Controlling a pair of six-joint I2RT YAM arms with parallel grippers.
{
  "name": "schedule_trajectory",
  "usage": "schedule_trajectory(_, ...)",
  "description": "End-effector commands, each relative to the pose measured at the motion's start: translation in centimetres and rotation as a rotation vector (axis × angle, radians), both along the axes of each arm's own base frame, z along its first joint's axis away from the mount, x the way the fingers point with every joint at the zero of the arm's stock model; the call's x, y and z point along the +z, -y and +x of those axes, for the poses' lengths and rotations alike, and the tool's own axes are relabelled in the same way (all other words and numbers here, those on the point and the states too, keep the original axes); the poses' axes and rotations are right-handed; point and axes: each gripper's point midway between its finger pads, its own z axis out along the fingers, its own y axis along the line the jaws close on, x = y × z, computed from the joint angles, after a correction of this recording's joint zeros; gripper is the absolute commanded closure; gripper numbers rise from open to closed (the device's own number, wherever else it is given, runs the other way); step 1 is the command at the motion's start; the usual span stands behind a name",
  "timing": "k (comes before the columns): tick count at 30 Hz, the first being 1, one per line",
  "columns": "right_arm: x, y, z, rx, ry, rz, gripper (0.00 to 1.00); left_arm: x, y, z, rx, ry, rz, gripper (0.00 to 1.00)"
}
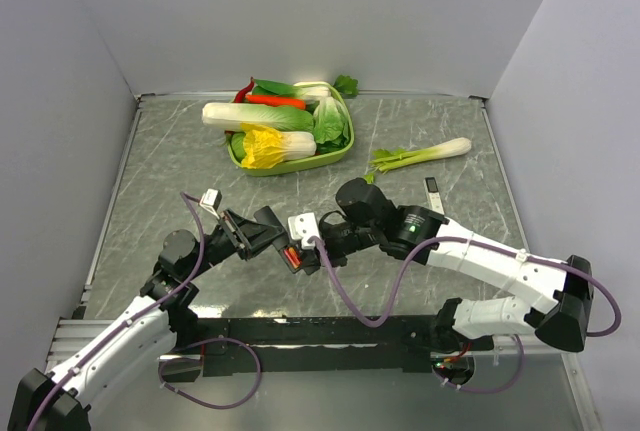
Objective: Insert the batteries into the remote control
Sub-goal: Load the battery into the remote control.
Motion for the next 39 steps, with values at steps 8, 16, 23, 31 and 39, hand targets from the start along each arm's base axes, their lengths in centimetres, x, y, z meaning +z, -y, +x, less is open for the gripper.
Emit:
schedule_trajectory(8, -0.7, -1.3, 1.7, -0.070, 0.042, -0.020, 0.80, 6.3, -0.2, -1.8, -0.059, 0.126, -0.168, 0.99)
schedule_trajectory(16, -1.0, -1.7, 3.1, -0.149, 0.069, -0.029, 0.86, 6.8, -0.6, -1.9, -0.045, 0.123, -0.193, 0.99)
schedule_trajectory(23, -0.9, -2.1, 4.8, -0.297, 0.070, -0.051, 0.87, 6.5, -0.7, -1.4, -0.012, 0.135, -0.145, 0.99)
schedule_trajectory(31, -2.8, -2.2, 5.8, -0.465, -0.042, -0.171, 0.82, 6.4, -1.3, -0.5, 0.070, 0.217, -0.013, 0.99)
schedule_trajectory(39, -3.2, -2.4, 6.2, -0.588, -0.136, -0.178, 0.73, 5.3, -2.1, 0.6, 0.154, 0.303, 0.127, 0.99)
